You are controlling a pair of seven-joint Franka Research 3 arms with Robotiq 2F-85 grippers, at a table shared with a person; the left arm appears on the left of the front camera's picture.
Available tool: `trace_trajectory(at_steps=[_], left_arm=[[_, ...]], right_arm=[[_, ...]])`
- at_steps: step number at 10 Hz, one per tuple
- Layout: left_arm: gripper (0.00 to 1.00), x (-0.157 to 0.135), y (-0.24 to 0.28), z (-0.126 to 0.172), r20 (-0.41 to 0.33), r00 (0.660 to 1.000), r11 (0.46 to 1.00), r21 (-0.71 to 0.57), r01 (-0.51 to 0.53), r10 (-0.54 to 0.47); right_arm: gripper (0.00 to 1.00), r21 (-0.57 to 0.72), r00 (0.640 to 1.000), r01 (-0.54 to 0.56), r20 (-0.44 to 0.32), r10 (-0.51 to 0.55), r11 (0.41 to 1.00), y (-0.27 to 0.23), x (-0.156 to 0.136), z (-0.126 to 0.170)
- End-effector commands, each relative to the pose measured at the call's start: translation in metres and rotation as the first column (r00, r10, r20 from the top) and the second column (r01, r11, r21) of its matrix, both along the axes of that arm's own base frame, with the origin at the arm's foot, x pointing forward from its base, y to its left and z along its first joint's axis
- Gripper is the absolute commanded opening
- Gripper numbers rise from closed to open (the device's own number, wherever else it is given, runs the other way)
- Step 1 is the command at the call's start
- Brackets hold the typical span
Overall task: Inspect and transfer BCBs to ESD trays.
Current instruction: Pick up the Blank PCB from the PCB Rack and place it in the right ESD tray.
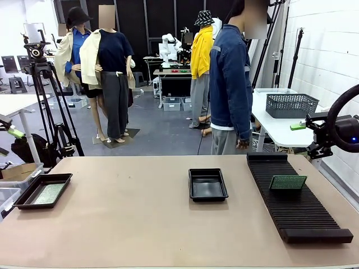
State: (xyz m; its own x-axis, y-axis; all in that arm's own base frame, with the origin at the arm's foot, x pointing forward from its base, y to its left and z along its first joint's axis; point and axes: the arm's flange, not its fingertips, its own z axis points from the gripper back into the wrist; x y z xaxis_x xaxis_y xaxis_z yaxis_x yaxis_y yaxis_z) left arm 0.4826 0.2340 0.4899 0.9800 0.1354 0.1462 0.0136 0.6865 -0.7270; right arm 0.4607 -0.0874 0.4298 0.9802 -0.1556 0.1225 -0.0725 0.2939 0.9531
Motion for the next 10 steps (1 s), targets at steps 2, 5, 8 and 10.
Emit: trace_trajectory(at_steps=[2, 5, 8, 10], left_arm=[[1.00, 0.017, 0.041, -0.006, 0.013, 0.997, 0.953, -0.291, 0.081, -0.081], [1.00, 0.014, 0.058, -0.024, 0.071, 0.994, 0.913, -0.393, 0.109, -0.089], [1.00, 0.003, 0.081, -0.038, 0.120, 0.990, 0.884, -0.450, 0.123, -0.076], [1.00, 0.000, 0.082, -0.049, 0.140, 0.982, 0.850, -0.494, 0.182, -0.129]], right_arm=[[1.00, -0.001, 1.000, 0.004, -0.008, -0.004, 1.000, 0.001, 0.001, 0.001], [1.00, -0.001, 1.000, 0.004, -0.008, -0.004, 1.000, 0.001, 0.001, 0.001], [1.00, -0.001, 1.000, 0.004, -0.008, -0.004, 1.000, 0.001, 0.001, 0.001], [1.00, -0.001, 1.000, 0.004, -0.008, -0.004, 1.000, 0.001, 0.001, 0.001]])
